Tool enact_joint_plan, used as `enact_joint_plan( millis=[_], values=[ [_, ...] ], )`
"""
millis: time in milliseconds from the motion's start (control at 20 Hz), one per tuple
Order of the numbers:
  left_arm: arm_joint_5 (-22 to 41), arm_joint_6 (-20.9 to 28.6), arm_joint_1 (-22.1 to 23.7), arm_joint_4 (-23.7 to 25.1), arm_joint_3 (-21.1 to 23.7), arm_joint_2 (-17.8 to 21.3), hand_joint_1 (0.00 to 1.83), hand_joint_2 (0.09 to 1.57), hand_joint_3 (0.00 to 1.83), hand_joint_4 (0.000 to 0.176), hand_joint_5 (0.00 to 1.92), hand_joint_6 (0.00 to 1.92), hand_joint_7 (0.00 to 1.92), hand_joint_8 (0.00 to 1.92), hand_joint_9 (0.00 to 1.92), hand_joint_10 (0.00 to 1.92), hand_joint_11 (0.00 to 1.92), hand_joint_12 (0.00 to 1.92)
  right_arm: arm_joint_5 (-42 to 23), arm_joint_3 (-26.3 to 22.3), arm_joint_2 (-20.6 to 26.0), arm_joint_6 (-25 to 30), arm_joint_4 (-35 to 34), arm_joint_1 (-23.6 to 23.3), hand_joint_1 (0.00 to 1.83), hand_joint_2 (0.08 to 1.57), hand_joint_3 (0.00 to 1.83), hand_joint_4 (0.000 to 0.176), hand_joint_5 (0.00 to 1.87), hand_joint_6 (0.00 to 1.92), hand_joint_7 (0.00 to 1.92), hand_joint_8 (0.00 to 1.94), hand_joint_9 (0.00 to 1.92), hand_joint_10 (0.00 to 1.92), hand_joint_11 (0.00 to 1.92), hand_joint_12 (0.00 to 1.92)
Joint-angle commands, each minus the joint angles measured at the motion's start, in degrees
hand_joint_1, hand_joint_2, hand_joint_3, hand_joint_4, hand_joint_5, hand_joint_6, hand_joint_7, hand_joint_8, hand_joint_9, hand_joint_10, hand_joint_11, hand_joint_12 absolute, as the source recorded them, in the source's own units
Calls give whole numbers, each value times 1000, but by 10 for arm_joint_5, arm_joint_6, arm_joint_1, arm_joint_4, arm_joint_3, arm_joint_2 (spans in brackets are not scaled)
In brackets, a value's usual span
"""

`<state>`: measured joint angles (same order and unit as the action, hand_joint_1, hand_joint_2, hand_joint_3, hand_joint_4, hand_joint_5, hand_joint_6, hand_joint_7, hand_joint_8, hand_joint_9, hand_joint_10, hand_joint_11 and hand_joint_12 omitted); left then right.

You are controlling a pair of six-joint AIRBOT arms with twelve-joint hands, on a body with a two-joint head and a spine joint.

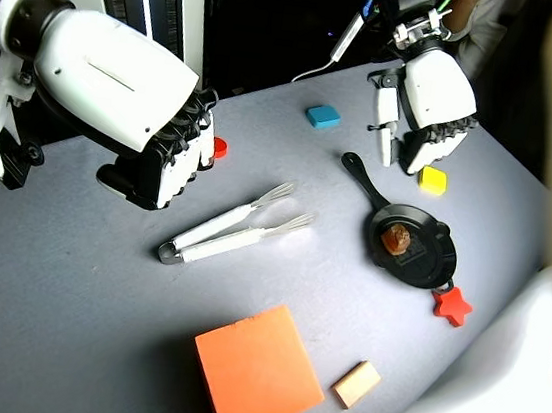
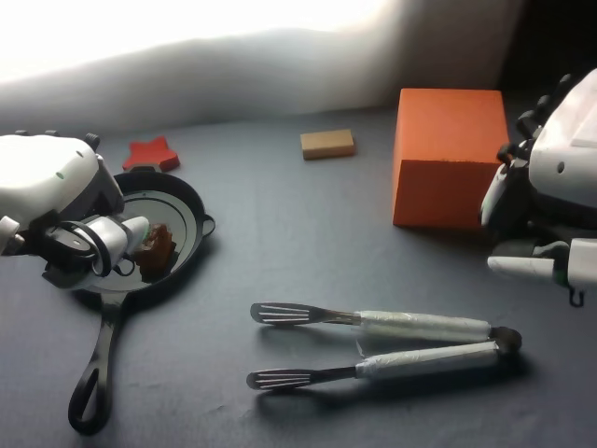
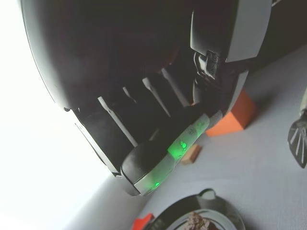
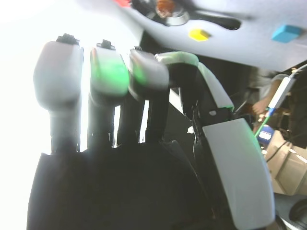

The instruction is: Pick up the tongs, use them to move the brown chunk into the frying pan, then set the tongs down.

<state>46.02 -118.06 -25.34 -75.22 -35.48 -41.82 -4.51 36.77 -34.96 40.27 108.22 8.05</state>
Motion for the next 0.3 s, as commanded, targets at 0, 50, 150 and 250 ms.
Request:
enact_joint_plan(
  millis=[0, 50, 150, 250],
  values=[
    [35, -1, 5, 32, -6, 1, 539, 1477, 2, 0, 1030, 1888, 1139, 1921, 1197, 1921, 1196, 1921, -27, 4, 3, -7, -2, -5, 689, 1432, 63, 174, 1214, 1756, 1340, 1871, 1366, 1921, 1403, 1921],
    [34, -1, 5, 32, -7, 1, 551, 1472, 0, 0, 1009, 1919, 1136, 1921, 1190, 1921, 1194, 1921, -46, 7, 2, -21, -2, -2, 670, 1428, 76, 176, 1210, 1749, 1338, 1903, 1377, 1921, 1413, 1921],
    [31, -1, 4, 32, -9, 1, 566, 1463, 0, 0, 1001, 1905, 1136, 1921, 1188, 1921, 1183, 1921, -35, 7, -2, -24, -2, 4, 681, 1414, 80, 176, 1199, 1757, 1326, 1908, 1364, 1921, 1397, 1921],
    [31, -1, 5, 32, -9, 0, 574, 1459, 0, 0, 992, 1918, 1129, 1921, 1182, 1921, 1176, 1921, -18, 10, -12, -28, -2, 7, 660, 1418, 93, 176, 1185, 1769, 1310, 1870, 1333, 1921, 1360, 1921]
  ],
)
